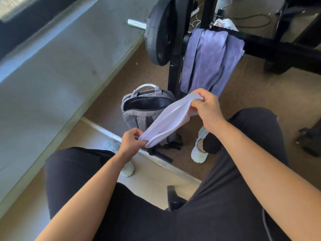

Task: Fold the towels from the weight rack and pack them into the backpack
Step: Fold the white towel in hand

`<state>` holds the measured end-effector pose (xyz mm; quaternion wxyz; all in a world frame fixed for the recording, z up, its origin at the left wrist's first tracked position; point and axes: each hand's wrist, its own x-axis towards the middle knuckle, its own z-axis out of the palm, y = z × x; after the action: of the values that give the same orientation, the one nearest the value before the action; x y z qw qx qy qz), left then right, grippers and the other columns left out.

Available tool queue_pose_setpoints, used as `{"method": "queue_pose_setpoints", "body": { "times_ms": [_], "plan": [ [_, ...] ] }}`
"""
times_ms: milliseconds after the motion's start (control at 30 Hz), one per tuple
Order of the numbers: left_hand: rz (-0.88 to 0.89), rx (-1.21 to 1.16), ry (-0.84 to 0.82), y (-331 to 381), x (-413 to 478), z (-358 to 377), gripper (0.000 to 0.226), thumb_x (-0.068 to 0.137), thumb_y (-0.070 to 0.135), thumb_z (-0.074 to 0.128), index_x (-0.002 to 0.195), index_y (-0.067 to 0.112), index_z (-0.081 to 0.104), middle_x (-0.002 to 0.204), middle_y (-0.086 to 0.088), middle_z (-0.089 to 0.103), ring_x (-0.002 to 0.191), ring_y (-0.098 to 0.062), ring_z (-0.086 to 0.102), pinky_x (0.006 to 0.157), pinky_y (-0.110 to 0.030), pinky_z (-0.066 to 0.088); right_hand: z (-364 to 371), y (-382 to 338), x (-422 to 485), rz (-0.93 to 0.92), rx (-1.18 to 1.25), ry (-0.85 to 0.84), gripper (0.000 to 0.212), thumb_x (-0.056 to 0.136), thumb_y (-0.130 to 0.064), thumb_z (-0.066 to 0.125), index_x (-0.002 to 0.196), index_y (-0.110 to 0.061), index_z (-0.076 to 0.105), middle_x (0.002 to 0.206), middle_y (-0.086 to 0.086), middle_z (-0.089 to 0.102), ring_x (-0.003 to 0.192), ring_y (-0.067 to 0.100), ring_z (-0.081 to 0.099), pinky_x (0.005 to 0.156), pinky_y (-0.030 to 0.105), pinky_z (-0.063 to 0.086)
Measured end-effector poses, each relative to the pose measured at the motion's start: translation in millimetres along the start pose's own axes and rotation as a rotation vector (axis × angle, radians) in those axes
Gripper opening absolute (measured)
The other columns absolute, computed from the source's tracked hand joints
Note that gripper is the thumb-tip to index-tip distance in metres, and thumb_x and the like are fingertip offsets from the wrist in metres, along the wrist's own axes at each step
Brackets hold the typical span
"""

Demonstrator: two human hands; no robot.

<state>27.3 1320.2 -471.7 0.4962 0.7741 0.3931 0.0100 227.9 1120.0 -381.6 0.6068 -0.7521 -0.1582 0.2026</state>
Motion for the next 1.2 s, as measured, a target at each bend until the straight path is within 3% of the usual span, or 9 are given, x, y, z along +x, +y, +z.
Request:
{"method": "queue_pose_setpoints", "body": {
  "times_ms": [133, 300, 433, 633, 833, 900, 1000, 1100, 1200],
  "plan": [
    [0.001, -0.08, 0.059, 6, -1, -12, 0.026, 0.07, -0.007, 0.075, 0.071, 0.012, 0.057, 0.065, -0.004, 0.055, 0.056, -0.011, 0.043, 0.047, -0.016, 0.035, -8, 9, 6, 0.082, -0.132, -0.018, 0.013, 0.089, -0.007, 0.062, 0.098, -0.016, 0.065, 0.1, 0.008, 0.067, 0.1, 0.025, 0.065, 0.078, 0.038, 0.063],
    [0.101, 0.376, 0.045, 7, 0, -22, 0.029, 0.067, 0.004, 0.079, 0.064, 0.021, 0.056, 0.063, 0.008, 0.055, 0.062, -0.014, 0.047, 0.052, -0.023, 0.031, -9, 8, 5, 0.069, -0.134, -0.051, 0.014, 0.088, -0.007, 0.069, 0.102, -0.011, 0.066, 0.093, 0.008, 0.073, 0.068, 0.014, 0.068, 0.054, 0.022, 0.053],
    [0.142, 0.429, 0.063, 7, 0, -20, 0.032, 0.071, 0.011, 0.081, 0.061, 0.02, 0.052, 0.061, 0.005, 0.054, 0.059, -0.013, 0.043, 0.052, -0.024, 0.03, -8, 6, 2, -0.065, -0.116, -0.016, 0.015, 0.089, -0.008, 0.074, 0.101, -0.008, 0.066, 0.088, 0.002, 0.074, 0.061, 0.011, 0.067, 0.051, 0.02, 0.052],
    [0.002, 0.152, -0.054, 1, 8, -45, 0.014, 0.062, 0.013, 0.074, 0.069, 0.019, 0.063, 0.06, 0.006, 0.055, 0.058, -0.014, 0.045, 0.056, -0.026, 0.035, -19, 16, 12, -0.084, -0.418, -0.014, 0.016, 0.085, -0.019, 0.081, 0.092, -0.017, 0.067, 0.079, -0.009, 0.069, 0.069, -0.001, 0.062, 0.063, 0.018, 0.047],
    [-0.138, -0.574, -0.265, 15, 6, -69, 0.01, 0.068, 0.01, 0.056, 0.074, 0.009, 0.064, 0.072, -0.007, 0.055, 0.067, -0.021, 0.05, 0.062, -0.031, 0.037, -26, 10, 17, 0.094, 0.021, -0.114, 0.027, 0.094, -0.019, 0.071, 0.09, 0.005, 0.062, 0.083, 0.017, 0.061, 0.077, 0.024, 0.057, 0.073, 0.037, 0.044],
    [-0.217, -0.598, -0.275, 17, 4, -62, 0.022, 0.078, 0.013, 0.053, 0.084, 0.008, 0.073, 0.078, -0.009, 0.057, 0.073, -0.024, 0.051, 0.066, -0.035, 0.037, -18, 15, 16, 0.061, -0.138, -0.097, 0.021, 0.096, -0.02, 0.068, 0.087, -0.003, 0.06, 0.079, 0.013, 0.057, 0.073, 0.021, 0.052, 0.069, 0.034, 0.04],
    [-0.347, -0.667, -0.138, 21, 2, -58, 0.034, 0.084, 0.011, 0.043, 0.059, 0.014, 0.065, 0.06, -0.003, 0.049, 0.061, -0.022, 0.046, 0.062, -0.033, 0.036, -9, 14, 13, 0.041, -0.207, -0.101, 0.023, 0.098, -0.022, 0.065, 0.097, 0.001, 0.059, 0.084, 0.016, 0.057, 0.076, 0.02, 0.05, 0.069, 0.033, 0.038],
    [-0.408, -0.804, -0.102, 24, 6, -63, 0.009, 0.075, 0.022, 0.051, 0.074, 0.015, 0.055, 0.073, -0.006, 0.049, 0.068, -0.026, 0.052, 0.066, -0.034, 0.038, -6, 12, 13, 0.089, -0.112, -0.117, 0.025, 0.1, -0.023, 0.062, 0.1, 0.002, 0.057, 0.089, 0.013, 0.057, 0.079, 0.019, 0.054, 0.069, 0.032, 0.041],
    [-0.457, -0.873, -0.169, 25, 2, -63, 0.033, 0.08, 0.042, 0.061, 0.09, 0.011, 0.07, 0.096, -0.012, 0.071, 0.086, -0.033, 0.066, 0.08, -0.038, 0.048, -2, 12, 11, 0.105, -0.072, -0.116, 0.022, 0.102, -0.022, 0.06, 0.098, -0.001, 0.057, 0.087, 0.012, 0.054, 0.08, 0.021, 0.052, 0.071, 0.033, 0.041]
  ]
}}
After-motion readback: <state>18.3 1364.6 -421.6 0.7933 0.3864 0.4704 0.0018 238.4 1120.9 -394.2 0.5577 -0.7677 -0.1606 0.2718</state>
